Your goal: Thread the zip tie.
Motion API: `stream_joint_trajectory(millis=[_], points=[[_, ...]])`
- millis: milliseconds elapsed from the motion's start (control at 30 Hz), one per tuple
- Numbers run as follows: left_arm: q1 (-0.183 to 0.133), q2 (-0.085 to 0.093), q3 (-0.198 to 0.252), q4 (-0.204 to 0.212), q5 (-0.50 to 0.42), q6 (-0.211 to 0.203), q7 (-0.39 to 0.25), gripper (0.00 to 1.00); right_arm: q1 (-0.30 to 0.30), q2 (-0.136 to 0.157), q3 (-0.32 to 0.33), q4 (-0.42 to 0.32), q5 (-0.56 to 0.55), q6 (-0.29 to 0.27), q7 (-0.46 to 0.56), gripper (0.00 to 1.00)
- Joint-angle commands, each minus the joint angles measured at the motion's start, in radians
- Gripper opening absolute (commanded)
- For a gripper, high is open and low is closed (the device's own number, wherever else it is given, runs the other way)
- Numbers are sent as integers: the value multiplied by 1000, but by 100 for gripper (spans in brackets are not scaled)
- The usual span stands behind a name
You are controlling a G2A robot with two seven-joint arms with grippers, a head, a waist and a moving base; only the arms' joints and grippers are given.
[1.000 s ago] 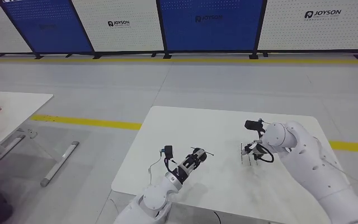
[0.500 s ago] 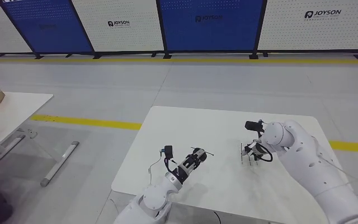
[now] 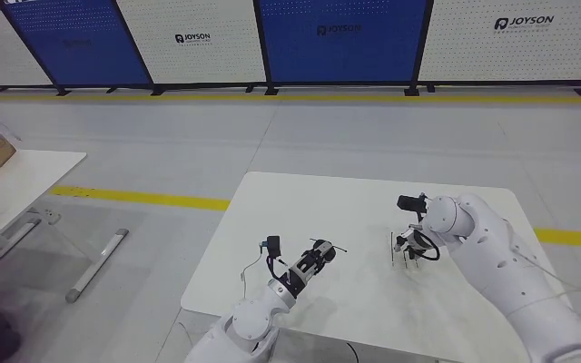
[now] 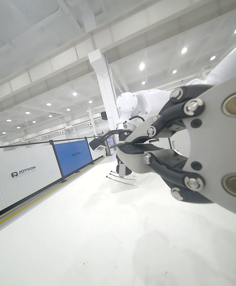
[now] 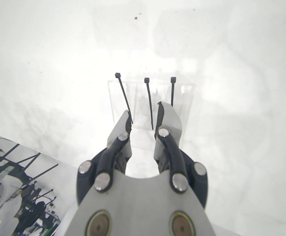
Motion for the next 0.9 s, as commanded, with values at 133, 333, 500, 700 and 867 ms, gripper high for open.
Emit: stream_joint_trajectory(millis=[133,333,500,700,867], points=[[0,0,0,0,0,0,0,0,10,-13,-7,30,-1,3,2,27],[0,0,0,0,0,0,0,0,26,-32,-19,74,2,0,2,26],[0,0,0,0,0,0,0,0,41,-52,-36,115,-1,5,0,26],[0,0,0,0,0,0,0,0,64,-77,-50,177,9,-10,-4,24],[0,0,0,0,0,0,0,0,81,-101,-63,224,15,-18,-6,23]])
